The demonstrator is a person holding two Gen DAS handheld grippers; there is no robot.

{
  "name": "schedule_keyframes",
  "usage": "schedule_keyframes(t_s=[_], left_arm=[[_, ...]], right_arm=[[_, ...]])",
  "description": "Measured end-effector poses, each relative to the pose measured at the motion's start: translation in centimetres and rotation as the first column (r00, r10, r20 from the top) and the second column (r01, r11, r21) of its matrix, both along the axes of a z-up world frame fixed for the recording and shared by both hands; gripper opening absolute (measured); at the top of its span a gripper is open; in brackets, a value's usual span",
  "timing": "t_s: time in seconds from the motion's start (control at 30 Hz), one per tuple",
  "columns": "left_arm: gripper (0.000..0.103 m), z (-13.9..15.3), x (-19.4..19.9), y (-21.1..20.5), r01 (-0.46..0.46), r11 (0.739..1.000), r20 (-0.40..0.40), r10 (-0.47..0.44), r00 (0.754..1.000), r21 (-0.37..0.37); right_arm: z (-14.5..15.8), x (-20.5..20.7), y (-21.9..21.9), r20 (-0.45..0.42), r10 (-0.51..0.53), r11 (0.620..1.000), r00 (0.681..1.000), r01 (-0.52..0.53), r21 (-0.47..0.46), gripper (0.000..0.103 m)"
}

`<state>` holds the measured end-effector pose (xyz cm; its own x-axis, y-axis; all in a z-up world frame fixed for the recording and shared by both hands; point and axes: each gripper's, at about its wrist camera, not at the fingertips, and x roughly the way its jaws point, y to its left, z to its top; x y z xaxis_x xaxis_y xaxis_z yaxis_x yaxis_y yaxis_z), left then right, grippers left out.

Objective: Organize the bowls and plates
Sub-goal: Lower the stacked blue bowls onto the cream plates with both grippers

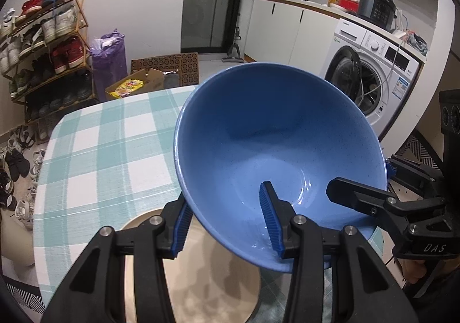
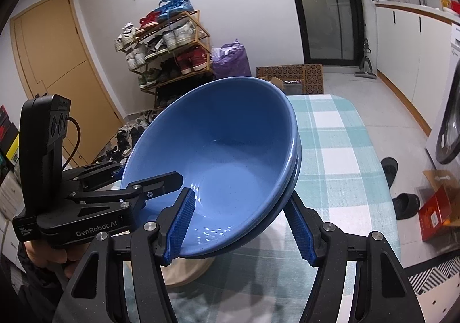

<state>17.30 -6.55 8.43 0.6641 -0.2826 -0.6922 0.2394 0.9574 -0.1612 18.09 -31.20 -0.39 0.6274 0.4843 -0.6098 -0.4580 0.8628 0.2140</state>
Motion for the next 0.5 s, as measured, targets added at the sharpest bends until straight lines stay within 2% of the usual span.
schedule_keyframes(t_s=[0.5], left_arm=[[0.045,0.8,-3.0,4.9,-0.099,0.995,0.021,0.098,0.995,0.008]], right_arm=[[1.2,-1.6,5.3,0.007,0.105,0.994,0.994,-0.105,0.001,0.066]])
